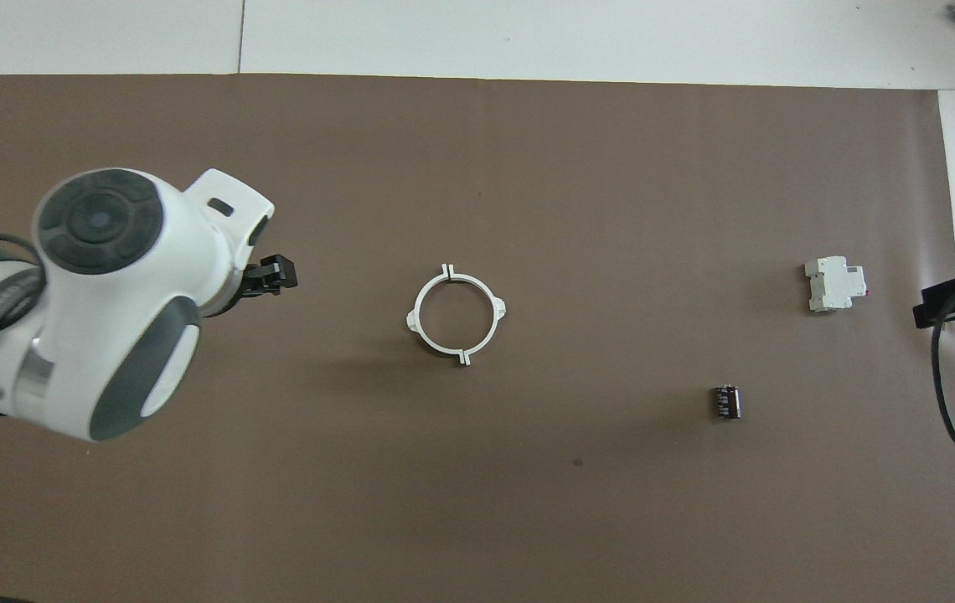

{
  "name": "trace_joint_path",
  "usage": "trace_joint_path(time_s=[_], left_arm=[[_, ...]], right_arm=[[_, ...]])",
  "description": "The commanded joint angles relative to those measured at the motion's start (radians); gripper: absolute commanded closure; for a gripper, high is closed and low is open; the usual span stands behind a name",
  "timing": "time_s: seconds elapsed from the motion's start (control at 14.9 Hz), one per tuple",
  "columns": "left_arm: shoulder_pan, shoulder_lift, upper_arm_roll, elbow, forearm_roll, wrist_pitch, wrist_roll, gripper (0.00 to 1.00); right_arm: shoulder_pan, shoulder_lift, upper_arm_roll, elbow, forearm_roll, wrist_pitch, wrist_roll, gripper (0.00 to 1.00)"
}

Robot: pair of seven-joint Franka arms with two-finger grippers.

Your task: Assemble drain pipe with both arms

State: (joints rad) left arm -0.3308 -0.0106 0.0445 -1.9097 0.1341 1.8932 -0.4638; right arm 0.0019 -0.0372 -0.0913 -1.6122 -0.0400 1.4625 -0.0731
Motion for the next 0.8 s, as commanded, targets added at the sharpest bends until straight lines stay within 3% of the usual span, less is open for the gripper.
trace_joint_path(time_s=[0.0, 0.13, 0.34, 0.54, 0.74], left_arm=[[0.204, -0.089, -0.006, -0.009, -0.112, -0.075, 0.372, 0.0], [0.323, -0.109, -0.006, -0.009, -0.122, -0.086, 0.528, 0.0], [0.386, -0.109, -0.002, 0.008, -0.12, -0.091, 0.583, 0.0], [0.383, -0.095, -0.015, 0.046, -0.119, -0.098, 0.57, 0.0], [0.38, -0.071, -0.032, 0.19, -0.116, -0.199, 0.57, 0.0]], right_arm=[[-0.003, -0.012, 0.001, -0.009, 0.017, 0.015, 0.016, 0.0], [-0.003, -0.012, 0.001, -0.009, 0.017, 0.015, 0.016, 0.0], [-0.003, -0.012, 0.001, -0.009, 0.017, 0.015, 0.016, 0.0], [-0.003, -0.012, 0.001, -0.009, 0.017, 0.015, 0.016, 0.0], [-0.003, -0.012, 0.001, -0.009, 0.017, 0.015, 0.016, 0.0]])
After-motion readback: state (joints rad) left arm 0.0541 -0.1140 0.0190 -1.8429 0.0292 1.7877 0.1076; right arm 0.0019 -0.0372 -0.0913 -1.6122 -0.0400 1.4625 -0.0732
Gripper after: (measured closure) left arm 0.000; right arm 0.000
